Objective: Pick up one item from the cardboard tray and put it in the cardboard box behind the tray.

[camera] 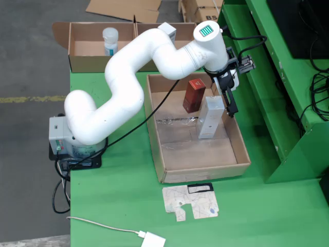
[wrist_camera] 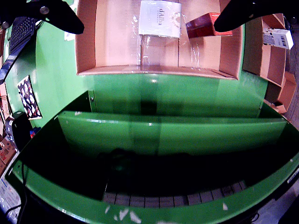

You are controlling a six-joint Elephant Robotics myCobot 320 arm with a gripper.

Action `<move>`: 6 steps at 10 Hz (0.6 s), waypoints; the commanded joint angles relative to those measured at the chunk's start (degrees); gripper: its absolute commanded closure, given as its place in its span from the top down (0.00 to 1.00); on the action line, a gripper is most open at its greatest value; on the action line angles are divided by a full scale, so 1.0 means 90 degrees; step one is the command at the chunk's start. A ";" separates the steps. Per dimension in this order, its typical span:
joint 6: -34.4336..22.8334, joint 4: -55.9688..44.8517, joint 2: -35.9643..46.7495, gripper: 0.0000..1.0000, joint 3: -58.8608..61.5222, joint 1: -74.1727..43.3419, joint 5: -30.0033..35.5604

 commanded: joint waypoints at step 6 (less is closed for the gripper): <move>0.0075 -0.0285 0.0037 1.00 0.0166 0.0012 0.0126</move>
